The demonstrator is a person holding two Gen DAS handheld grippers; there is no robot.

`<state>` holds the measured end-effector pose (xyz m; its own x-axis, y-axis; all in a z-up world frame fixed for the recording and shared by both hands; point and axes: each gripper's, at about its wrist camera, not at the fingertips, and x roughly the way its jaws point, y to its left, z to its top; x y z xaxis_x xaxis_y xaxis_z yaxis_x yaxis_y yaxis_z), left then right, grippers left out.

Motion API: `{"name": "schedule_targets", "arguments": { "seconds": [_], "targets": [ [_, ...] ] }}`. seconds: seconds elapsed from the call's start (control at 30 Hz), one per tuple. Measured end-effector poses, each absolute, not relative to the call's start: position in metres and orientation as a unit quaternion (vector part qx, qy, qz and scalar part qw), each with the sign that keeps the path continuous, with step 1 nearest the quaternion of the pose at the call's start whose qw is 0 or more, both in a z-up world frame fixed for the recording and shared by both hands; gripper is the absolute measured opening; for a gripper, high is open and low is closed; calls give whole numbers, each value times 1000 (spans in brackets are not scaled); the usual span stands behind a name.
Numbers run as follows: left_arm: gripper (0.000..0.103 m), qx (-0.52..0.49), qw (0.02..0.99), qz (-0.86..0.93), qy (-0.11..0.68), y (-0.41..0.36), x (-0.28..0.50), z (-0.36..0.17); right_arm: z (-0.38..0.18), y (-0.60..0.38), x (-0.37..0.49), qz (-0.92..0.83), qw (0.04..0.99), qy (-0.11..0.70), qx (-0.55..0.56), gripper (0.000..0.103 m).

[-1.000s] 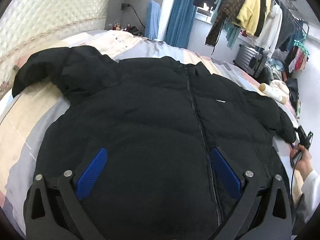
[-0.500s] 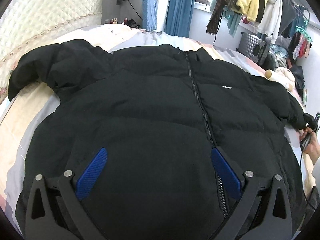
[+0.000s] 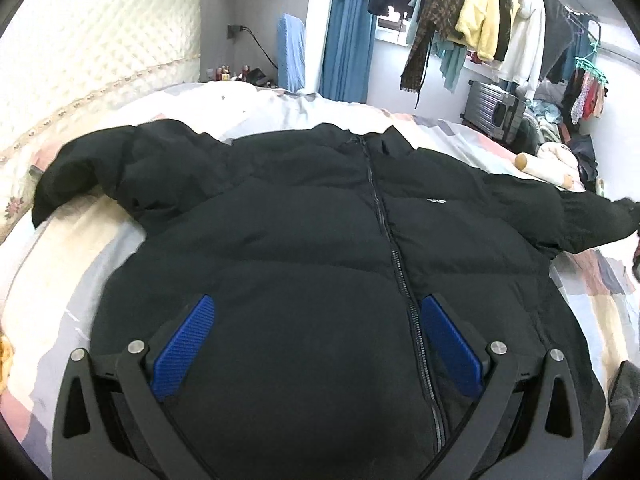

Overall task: Fold large clothes
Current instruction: 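Lift the sleeve with the right gripper and fold it across the jacket body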

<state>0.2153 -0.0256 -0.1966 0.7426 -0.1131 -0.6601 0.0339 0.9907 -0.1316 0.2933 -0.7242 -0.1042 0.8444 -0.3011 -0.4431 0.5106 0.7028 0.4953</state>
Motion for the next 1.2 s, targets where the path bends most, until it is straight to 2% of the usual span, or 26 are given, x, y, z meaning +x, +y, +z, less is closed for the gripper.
{"name": "schedule_targets", "arguments": {
  "seconds": [0.27,0.5,0.7,0.93,1.07,1.2],
  "targets": [
    [103,-47,941,-50,330,-9,195,-172,-7,-664,286,-200,928,144,279,5],
    [103,-47,955,-37,289,13,183,-156,51,-585,290,-142,949,121,253,6],
    [103,16,964,-22,264,14,182,-157,90,-509,302,-73,964,97,237,7],
    [103,-20,959,-50,279,39,183,-159,106,-404,328,9,974,106,203,8],
    [103,-49,953,-62,292,56,186,-159,92,-350,345,75,964,119,225,9],
    [103,-49,954,-42,293,72,189,-157,73,-290,370,107,964,146,197,9]
  ]
}}
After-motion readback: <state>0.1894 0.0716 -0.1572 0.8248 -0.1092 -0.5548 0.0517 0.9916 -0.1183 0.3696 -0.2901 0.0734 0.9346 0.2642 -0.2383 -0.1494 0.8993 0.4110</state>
